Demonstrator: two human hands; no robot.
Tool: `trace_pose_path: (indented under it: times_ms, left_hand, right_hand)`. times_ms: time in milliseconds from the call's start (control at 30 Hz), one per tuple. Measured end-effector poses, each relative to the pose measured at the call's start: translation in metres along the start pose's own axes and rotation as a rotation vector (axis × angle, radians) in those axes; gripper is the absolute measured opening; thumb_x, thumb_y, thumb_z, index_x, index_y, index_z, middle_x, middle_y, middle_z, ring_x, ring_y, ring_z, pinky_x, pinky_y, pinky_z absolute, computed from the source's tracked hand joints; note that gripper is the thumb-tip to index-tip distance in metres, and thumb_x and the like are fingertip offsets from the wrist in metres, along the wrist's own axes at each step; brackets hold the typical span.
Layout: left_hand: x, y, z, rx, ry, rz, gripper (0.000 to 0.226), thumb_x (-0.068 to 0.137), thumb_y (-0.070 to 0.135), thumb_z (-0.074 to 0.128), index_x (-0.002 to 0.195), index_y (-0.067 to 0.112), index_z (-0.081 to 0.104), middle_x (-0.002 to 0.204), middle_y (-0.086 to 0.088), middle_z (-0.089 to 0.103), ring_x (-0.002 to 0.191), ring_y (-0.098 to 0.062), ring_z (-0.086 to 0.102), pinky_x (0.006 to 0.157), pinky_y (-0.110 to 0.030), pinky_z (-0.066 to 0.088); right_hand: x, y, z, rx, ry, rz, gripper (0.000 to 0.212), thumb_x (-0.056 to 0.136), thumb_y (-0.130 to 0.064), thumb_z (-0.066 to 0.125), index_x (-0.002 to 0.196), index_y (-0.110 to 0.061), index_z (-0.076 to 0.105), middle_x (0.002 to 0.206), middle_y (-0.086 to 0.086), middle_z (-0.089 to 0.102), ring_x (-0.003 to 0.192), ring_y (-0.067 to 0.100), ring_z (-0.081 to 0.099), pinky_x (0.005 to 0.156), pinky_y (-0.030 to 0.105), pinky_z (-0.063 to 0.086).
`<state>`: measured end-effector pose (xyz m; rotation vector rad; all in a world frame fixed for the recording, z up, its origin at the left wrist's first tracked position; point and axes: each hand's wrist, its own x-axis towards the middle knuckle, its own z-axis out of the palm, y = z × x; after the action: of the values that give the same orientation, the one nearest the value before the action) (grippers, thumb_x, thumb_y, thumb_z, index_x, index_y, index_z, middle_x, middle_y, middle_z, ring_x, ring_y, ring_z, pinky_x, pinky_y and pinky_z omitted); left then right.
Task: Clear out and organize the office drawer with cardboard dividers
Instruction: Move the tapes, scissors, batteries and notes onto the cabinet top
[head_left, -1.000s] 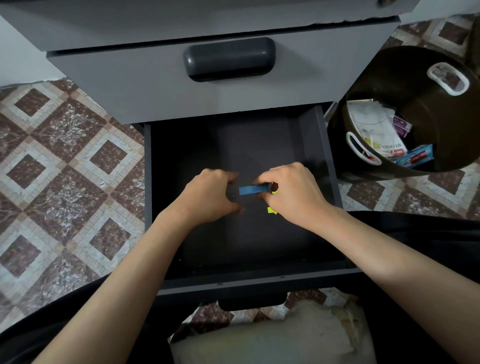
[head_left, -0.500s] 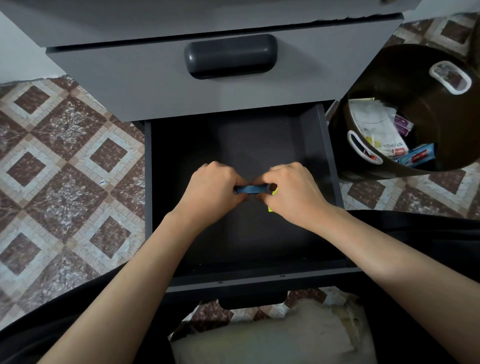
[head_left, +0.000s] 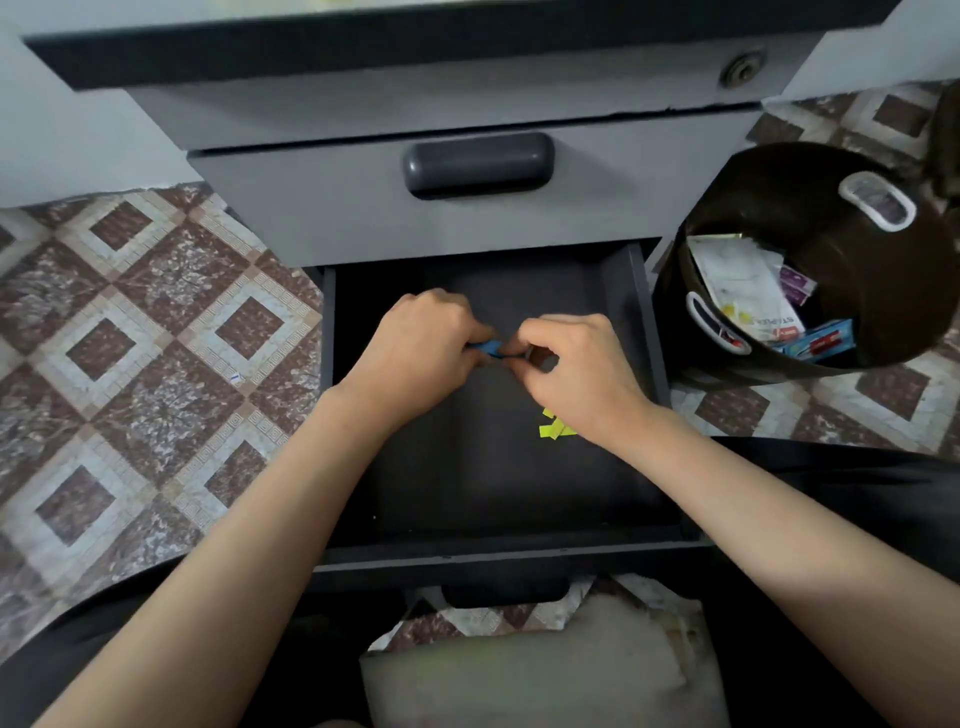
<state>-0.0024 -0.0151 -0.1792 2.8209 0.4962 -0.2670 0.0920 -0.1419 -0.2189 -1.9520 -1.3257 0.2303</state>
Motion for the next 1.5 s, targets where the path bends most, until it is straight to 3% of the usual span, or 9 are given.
trace_pose_path:
  times_ms: [100,300,600,767,900,1067,1167,1300,1500]
  left_hand:
    - [-0.009,0.003,-0.020,0.025,0.014,-0.010,0.028,0.091,0.030,0.055,0.116,0.022,0.066,0.111,-0.008,0.061,0.109,-0.025,0.050,0.092,-0.040,0.038]
    - [-0.024,0.021,-0.054,0.060,0.064,-0.015,0.028,0.093,0.033,0.053,0.116,0.025,0.066,0.109,-0.003,0.061,0.107,-0.021,0.052,0.088,-0.034,0.039]
    - [-0.039,0.064,-0.104,-0.060,0.300,0.035,0.028,0.088,0.029,0.061,0.110,0.014,0.070,0.098,-0.011,0.064,0.099,-0.029,0.054,0.082,-0.036,0.040]
    - [-0.040,0.085,-0.129,-0.071,0.345,0.034,0.033,0.088,0.033,0.061,0.117,0.019,0.066,0.100,-0.006,0.062,0.096,-0.020,0.054,0.081,-0.030,0.039]
    - [-0.041,0.095,-0.145,-0.157,0.435,0.084,0.061,0.084,0.037,0.065,0.139,0.022,0.043,0.122,0.001,0.052,0.112,-0.015,0.048,0.094,-0.023,0.035]
    - [-0.032,0.087,-0.150,-0.008,0.430,0.020,0.070,0.092,0.042,0.053,0.149,0.018,0.021,0.152,0.004,0.025,0.138,-0.013,0.022,0.109,-0.023,0.021]
    - [-0.022,0.078,-0.146,0.060,0.307,-0.045,0.071,0.094,0.040,0.049,0.150,0.017,0.012,0.156,0.004,0.016,0.142,-0.013,0.015,0.112,-0.023,0.015]
    - [-0.015,0.068,-0.137,0.092,0.225,-0.106,0.071,0.095,0.037,0.048,0.151,0.018,0.008,0.158,0.005,0.010,0.144,-0.012,0.009,0.117,-0.028,0.011]
    - [-0.010,0.062,-0.138,0.100,0.257,-0.086,0.066,0.096,0.034,0.046,0.150,0.018,0.012,0.157,0.006,0.012,0.144,-0.012,0.012,0.116,-0.025,0.009]
  right_hand:
    - [0.004,-0.009,-0.009,0.024,0.041,-0.029,0.012,0.072,-0.014,0.067,0.070,-0.002,0.071,0.063,0.010,0.064,0.056,0.028,0.059,0.051,0.041,0.050]
    - [0.000,-0.030,-0.041,0.015,0.123,-0.174,0.014,0.072,-0.003,0.066,0.081,-0.005,0.076,0.076,0.006,0.073,0.067,0.024,0.067,0.061,0.037,0.056]
    - [0.009,-0.056,-0.116,-0.092,0.218,-0.234,0.014,0.071,-0.007,0.065,0.081,-0.006,0.074,0.074,0.004,0.072,0.065,0.024,0.067,0.057,0.039,0.055]
    - [0.014,-0.067,-0.154,-0.140,0.220,-0.328,0.012,0.069,-0.001,0.071,0.079,-0.005,0.075,0.074,0.006,0.073,0.065,0.022,0.069,0.058,0.039,0.057]
    - [0.023,-0.069,-0.189,-0.141,0.231,-0.266,0.015,0.072,0.001,0.074,0.085,-0.006,0.076,0.083,0.005,0.074,0.074,0.020,0.069,0.072,0.032,0.055]
    - [0.054,-0.047,-0.231,-0.231,0.258,-0.049,0.012,0.081,-0.006,0.069,0.091,-0.009,0.076,0.086,0.008,0.073,0.065,0.019,0.055,0.066,0.027,0.044]
    - [0.078,-0.034,-0.243,-0.319,0.208,0.067,0.016,0.087,-0.012,0.064,0.100,-0.013,0.074,0.097,0.009,0.071,0.078,0.015,0.046,0.070,0.023,0.032]
    - [0.099,-0.032,-0.242,-0.396,0.122,0.125,0.020,0.092,-0.015,0.058,0.108,-0.014,0.070,0.113,0.007,0.066,0.105,0.023,0.054,0.079,0.025,0.038]
    - [0.117,-0.027,-0.234,-0.357,0.091,0.140,0.018,0.090,-0.011,0.059,0.103,-0.012,0.072,0.113,0.004,0.068,0.108,0.021,0.055,0.086,0.026,0.040]
